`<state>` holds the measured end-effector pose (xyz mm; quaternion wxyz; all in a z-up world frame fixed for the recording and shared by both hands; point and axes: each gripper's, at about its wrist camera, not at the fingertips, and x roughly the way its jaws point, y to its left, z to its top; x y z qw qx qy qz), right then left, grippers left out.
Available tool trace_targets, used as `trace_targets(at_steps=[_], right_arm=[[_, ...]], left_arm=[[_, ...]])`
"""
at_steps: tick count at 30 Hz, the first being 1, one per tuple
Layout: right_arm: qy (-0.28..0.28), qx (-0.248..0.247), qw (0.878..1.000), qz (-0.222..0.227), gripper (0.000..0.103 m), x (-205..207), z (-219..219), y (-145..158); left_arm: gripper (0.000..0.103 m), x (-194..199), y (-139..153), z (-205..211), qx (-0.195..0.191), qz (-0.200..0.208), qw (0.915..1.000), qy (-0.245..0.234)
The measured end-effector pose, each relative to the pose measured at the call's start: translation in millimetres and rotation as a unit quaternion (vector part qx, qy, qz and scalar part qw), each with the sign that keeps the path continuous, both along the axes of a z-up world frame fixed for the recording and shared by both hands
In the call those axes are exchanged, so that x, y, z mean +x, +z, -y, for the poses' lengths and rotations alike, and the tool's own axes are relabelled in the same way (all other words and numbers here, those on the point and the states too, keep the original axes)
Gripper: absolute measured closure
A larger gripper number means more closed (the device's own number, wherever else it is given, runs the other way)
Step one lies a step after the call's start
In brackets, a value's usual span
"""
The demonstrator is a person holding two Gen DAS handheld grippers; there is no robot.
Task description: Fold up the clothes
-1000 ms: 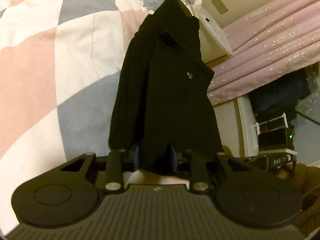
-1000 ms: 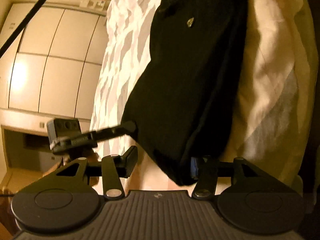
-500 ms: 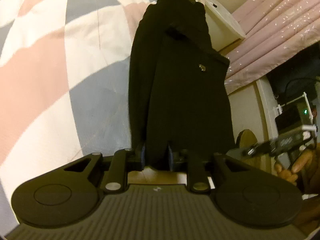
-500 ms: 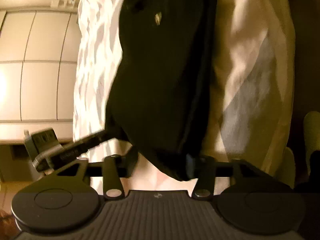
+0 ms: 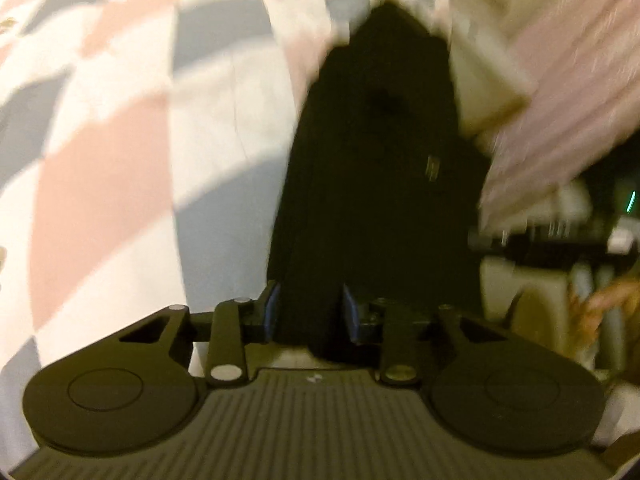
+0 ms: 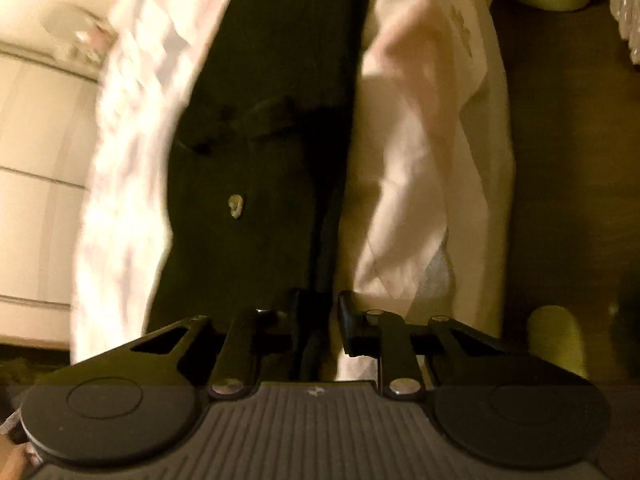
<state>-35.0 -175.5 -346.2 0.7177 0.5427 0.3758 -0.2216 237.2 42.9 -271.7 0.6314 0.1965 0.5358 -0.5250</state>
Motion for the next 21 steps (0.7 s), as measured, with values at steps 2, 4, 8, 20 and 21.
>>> trace_targets(at_steps=[2,4,8,20,21], right_arm=[[0.009,-0.01,1.0,-0.009,0.081,7.0,-1.8,9.0],[0.017,-0.025,0.999,-0.015,0.075,3.9,-0.6,18.3],[-0.021,-0.049,0.999,0.007,0.066,-15.8,11.3,34.2],[-0.025,-0.066,0.997,-0.014,0.072,9.0,43.8,25.0],[-0.026,-0.069,0.997,-0.014,0.068,5.5,40.8,30.3]], left_arm=[[0.077,-8.5,-2.5,9.9,0.018,0.021,0.9995,-0.018],[0.075,-4.9,2.8,9.7,0.019,0.013,0.9997,-0.005],[0.075,3.9,23.4,3.2,-0.012,0.011,0.9997,0.019],[0.075,-10.9,7.3,56.4,0.098,0.053,0.9935,0.022],[0.075,-13.3,12.5,59.5,0.108,0.06,0.992,0.025]])
